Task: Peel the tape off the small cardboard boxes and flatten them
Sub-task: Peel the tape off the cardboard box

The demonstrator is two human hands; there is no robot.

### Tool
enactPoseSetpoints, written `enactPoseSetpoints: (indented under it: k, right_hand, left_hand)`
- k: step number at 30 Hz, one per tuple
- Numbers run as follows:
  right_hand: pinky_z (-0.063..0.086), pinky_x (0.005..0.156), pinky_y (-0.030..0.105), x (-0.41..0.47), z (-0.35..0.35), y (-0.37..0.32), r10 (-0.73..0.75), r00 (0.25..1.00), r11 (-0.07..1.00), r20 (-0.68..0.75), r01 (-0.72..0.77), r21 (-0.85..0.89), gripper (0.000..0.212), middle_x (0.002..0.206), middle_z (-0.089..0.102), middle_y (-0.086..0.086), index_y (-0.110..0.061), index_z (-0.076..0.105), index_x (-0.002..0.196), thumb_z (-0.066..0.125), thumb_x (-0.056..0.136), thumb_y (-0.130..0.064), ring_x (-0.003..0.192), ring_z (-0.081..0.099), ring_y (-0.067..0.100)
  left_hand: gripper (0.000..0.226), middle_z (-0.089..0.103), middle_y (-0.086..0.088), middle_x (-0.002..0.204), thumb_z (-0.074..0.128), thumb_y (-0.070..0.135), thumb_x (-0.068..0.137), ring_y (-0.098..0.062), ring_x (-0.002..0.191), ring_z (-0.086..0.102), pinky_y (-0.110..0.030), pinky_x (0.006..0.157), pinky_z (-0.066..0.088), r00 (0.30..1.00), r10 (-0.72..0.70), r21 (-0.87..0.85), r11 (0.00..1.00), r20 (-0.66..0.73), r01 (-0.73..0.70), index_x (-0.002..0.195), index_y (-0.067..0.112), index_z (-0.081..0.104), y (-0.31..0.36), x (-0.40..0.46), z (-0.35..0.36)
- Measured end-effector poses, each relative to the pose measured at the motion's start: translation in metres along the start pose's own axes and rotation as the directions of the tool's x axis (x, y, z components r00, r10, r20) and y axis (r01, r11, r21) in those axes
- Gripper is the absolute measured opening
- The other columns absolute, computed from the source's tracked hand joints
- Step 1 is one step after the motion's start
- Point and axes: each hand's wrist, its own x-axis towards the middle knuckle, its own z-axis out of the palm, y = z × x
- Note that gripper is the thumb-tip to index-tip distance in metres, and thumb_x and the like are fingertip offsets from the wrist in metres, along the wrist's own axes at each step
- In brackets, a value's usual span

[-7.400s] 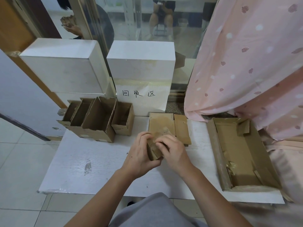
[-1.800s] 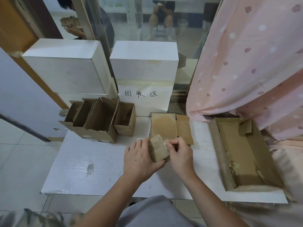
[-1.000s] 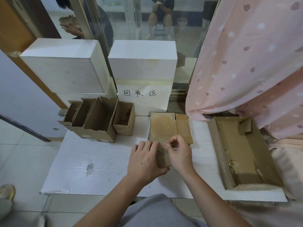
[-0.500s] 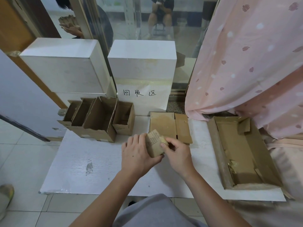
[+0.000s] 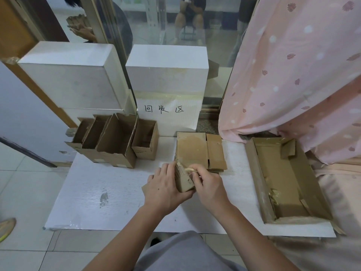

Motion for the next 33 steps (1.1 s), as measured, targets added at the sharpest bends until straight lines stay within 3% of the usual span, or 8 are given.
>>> enactPoseSetpoints:
  k: [3,6,9,13,18,22,26,33]
  right_hand:
    - [0.054,0.064,0.03,-0.002,-0.001,-0.001,-0.125,0.988,0.989,-0.089,0.118,-0.084,0.03,0.085,0.072,-0.004,-0.022,0.071,0.119,0.051,0.098,-0.015,0.074,0.065,0.011]
    - [0.057,0.07,0.028,0.001,-0.003,-0.003,-0.23,0.971,0.964,-0.071,0.217,-0.153,0.032,0.102,0.075,-0.006,-0.02,0.073,0.119,0.054,0.094,-0.012,0.085,0.069,0.01]
    - [0.056,0.078,0.025,0.004,-0.006,-0.007,-0.205,0.979,0.974,0.0,0.204,-0.097,0.033,0.11,0.074,-0.011,-0.022,0.073,0.121,0.06,0.092,-0.009,0.092,0.067,0.004]
    - [0.052,0.098,0.023,0.005,-0.007,-0.01,-0.14,0.984,0.99,0.11,0.139,0.021,0.033,0.125,0.069,-0.014,-0.024,0.071,0.127,0.059,0.097,-0.031,0.113,0.062,-0.002]
    - [0.058,0.091,0.036,0.007,-0.002,-0.006,0.081,0.994,0.978,0.078,-0.095,0.186,0.03,0.111,0.07,-0.017,-0.024,0.073,0.122,0.072,0.093,-0.031,0.103,0.067,0.003]
    - [0.053,0.097,0.037,0.007,-0.004,-0.004,0.012,0.995,0.998,0.102,-0.017,0.052,0.045,0.12,0.068,-0.013,-0.018,0.072,0.124,0.069,0.088,-0.045,0.11,0.064,0.01]
    - [0.053,0.099,0.034,0.005,0.0,-0.009,-0.035,0.998,0.995,0.05,0.039,-0.093,0.036,0.125,0.07,-0.004,-0.014,0.071,0.127,0.068,0.095,-0.032,0.112,0.065,0.012]
    - [0.054,0.078,0.033,0.006,0.0,-0.012,0.135,0.991,0.989,0.016,-0.136,0.051,0.015,0.09,0.073,-0.011,-0.022,0.078,0.103,0.065,0.097,-0.028,0.085,0.066,0.008]
  left_hand:
    - [0.097,0.049,0.016,0.125,0.052,0.09,0.068,-0.011,0.113,0.049,-0.035,0.093,0.043,1.0,-0.012,-0.023,1.0,-0.003,0.012,0.143,0.029,0.038,0.002,-0.001,0.001]
    - [0.091,0.049,0.017,0.119,0.059,0.085,0.068,-0.011,0.109,0.051,-0.034,0.09,0.043,0.998,-0.059,-0.081,0.995,-0.033,0.056,0.138,0.03,0.039,0.003,-0.001,0.002]
    - [0.091,0.051,0.015,0.119,0.062,0.083,0.068,-0.013,0.111,0.053,-0.036,0.09,0.045,0.995,-0.07,-0.102,0.993,-0.066,0.063,0.137,0.028,0.042,-0.001,0.0,0.003]
    - [0.095,0.052,0.013,0.125,0.055,0.086,0.067,-0.013,0.115,0.051,-0.036,0.094,0.044,0.995,-0.081,-0.11,0.991,-0.067,0.073,0.14,0.027,0.042,-0.004,0.0,0.002]
    - [0.091,0.053,0.012,0.122,0.057,0.081,0.068,-0.015,0.113,0.051,-0.037,0.092,0.043,0.994,-0.052,-0.049,0.998,-0.095,0.048,0.14,0.027,0.043,0.0,-0.001,0.003]
    - [0.09,0.052,0.011,0.123,0.064,0.078,0.07,-0.015,0.112,0.05,-0.037,0.092,0.043,0.995,-0.02,-0.044,0.999,-0.096,0.015,0.141,0.027,0.042,0.001,-0.002,0.007]
    - [0.087,0.054,0.01,0.123,0.063,0.077,0.07,-0.016,0.111,0.052,-0.038,0.091,0.042,0.993,-0.006,-0.018,1.0,-0.119,0.004,0.139,0.026,0.045,0.003,-0.001,0.006]
    - [0.091,0.056,0.009,0.12,0.064,0.078,0.064,-0.016,0.106,0.054,-0.038,0.086,0.046,0.987,0.023,0.018,1.0,-0.157,-0.02,0.136,0.027,0.043,0.0,0.0,0.006]
